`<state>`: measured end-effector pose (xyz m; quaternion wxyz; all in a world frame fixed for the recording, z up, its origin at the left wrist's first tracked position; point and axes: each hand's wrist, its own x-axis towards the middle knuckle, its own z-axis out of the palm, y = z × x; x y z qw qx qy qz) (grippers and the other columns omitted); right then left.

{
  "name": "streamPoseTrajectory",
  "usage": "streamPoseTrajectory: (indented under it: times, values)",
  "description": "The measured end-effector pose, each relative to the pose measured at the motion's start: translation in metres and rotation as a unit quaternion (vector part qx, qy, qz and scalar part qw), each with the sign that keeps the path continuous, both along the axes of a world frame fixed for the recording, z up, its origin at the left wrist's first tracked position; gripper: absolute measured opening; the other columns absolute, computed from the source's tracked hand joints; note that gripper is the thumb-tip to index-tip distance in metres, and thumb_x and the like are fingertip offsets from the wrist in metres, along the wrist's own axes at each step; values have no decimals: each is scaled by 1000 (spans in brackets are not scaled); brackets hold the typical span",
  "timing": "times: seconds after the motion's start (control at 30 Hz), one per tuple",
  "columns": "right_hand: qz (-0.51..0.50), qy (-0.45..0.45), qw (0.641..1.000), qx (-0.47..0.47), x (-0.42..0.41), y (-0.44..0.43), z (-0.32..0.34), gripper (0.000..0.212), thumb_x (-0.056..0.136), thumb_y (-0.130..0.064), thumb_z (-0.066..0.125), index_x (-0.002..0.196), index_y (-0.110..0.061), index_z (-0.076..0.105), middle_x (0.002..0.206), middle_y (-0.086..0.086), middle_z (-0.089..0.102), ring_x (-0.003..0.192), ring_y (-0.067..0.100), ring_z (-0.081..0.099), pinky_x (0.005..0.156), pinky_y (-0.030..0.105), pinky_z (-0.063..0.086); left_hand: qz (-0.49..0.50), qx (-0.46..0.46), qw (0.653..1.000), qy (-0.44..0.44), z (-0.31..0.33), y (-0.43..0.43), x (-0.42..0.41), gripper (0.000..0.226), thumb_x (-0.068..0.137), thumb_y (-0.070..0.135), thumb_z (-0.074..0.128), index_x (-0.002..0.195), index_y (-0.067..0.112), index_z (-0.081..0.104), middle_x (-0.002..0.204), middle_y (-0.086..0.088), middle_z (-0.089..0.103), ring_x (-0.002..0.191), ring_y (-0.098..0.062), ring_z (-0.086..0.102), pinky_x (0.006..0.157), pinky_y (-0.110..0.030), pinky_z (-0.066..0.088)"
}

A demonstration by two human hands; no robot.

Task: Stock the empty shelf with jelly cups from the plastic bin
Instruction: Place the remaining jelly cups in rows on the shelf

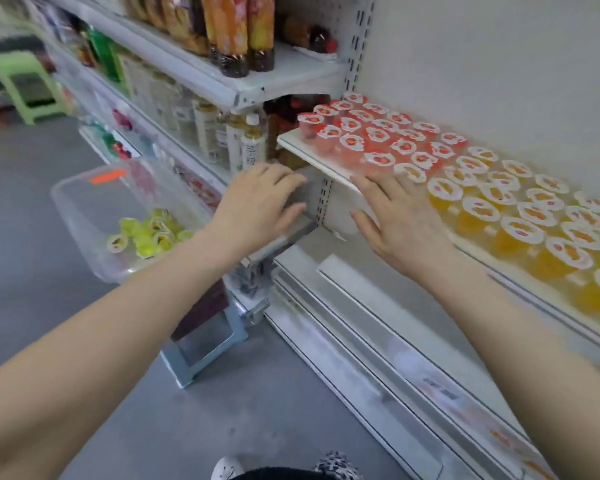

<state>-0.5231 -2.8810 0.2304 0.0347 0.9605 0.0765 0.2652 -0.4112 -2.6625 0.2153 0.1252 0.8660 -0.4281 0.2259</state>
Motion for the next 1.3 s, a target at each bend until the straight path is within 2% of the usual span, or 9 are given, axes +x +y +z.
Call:
streamPoseTrajectory:
  times: [0.1, 0.27, 0.53, 0.67, 0.8, 0.97, 1.13, 1.23, 1.3]
  values:
    - [47, 32, 998, 7, 33, 53, -21, 47, 97, -35, 44, 132, -5, 53, 123, 15, 57, 112, 35, 53, 95, 47, 44, 36, -5, 999, 6, -22, 59, 10, 47, 89, 42, 45, 119, 11, 62, 111, -9, 65, 98, -32, 58, 84, -41, 48]
    - [121, 71, 990, 22, 81, 125, -55, 46, 95, -34, 47, 131, -6, 56, 122, 12, 60, 113, 32, 55, 97, 42, 43, 134, 5, 988, 76, -69, 141, 21, 45, 88, 42, 48, 116, 11, 64, 108, -9, 65, 96, -34, 59, 82, -44, 51]
    - [223, 159, 961, 32, 173, 203, -118, 44, 89, -33, 47, 121, -6, 61, 112, 11, 64, 100, 33, 61, 86, 40, 49, 300, -3, 944, 140, -125, 246, 52, 33, 85, 29, 69, 114, 14, 68, 107, -7, 67, 97, -34, 60, 85, -40, 49]
    - [259, 204, 943, 47, 228, 224, -150, 46, 83, -23, 68, 125, -6, 59, 114, 12, 64, 100, 34, 62, 87, 41, 51, 334, -6, 930, 151, -139, 267, 80, 31, 79, 21, 77, 108, 12, 70, 102, -7, 70, 89, -34, 62, 83, -36, 49]
    - [254, 332, 908, 30, 298, 246, -181, 50, 88, -21, 61, 136, -11, 52, 127, 10, 58, 114, 33, 55, 95, 42, 47, 352, -17, 917, 187, -160, 278, 127, 33, 78, 19, 77, 109, 13, 70, 102, -5, 69, 92, -33, 62, 83, -38, 52]
    - [253, 459, 851, -42, 362, 285, -233, 45, 92, -23, 58, 136, -17, 49, 135, 6, 51, 126, 30, 47, 102, 41, 42, 347, -17, 916, 202, -189, 283, 182, 34, 75, 15, 78, 108, 12, 70, 99, -5, 69, 92, -33, 62, 85, -38, 53]
    - [287, 510, 803, -114, 391, 321, -273, 44, 92, -8, 52, 136, -14, 48, 130, 11, 51, 123, 31, 47, 98, 39, 41, 342, 10, 919, 195, -213, 291, 202, 33, 77, 17, 76, 109, 12, 70, 99, -5, 68, 96, -30, 59, 91, -39, 49]
    - [300, 514, 792, -139, 396, 334, -293, 47, 89, 1, 44, 132, -17, 51, 119, 11, 51, 112, 31, 53, 86, 39, 44, 346, 7, 919, 190, -220, 293, 202, 29, 80, 16, 72, 109, 14, 70, 100, -3, 67, 100, -29, 58, 99, -37, 45]
    - [304, 511, 790, -147, 398, 342, -299, 48, 90, 3, 41, 132, -17, 51, 121, 11, 50, 113, 31, 52, 87, 39, 43, 348, 4, 918, 190, -222, 292, 202, 28, 80, 13, 70, 108, 15, 70, 101, -3, 67, 101, -29, 58, 102, -37, 43]
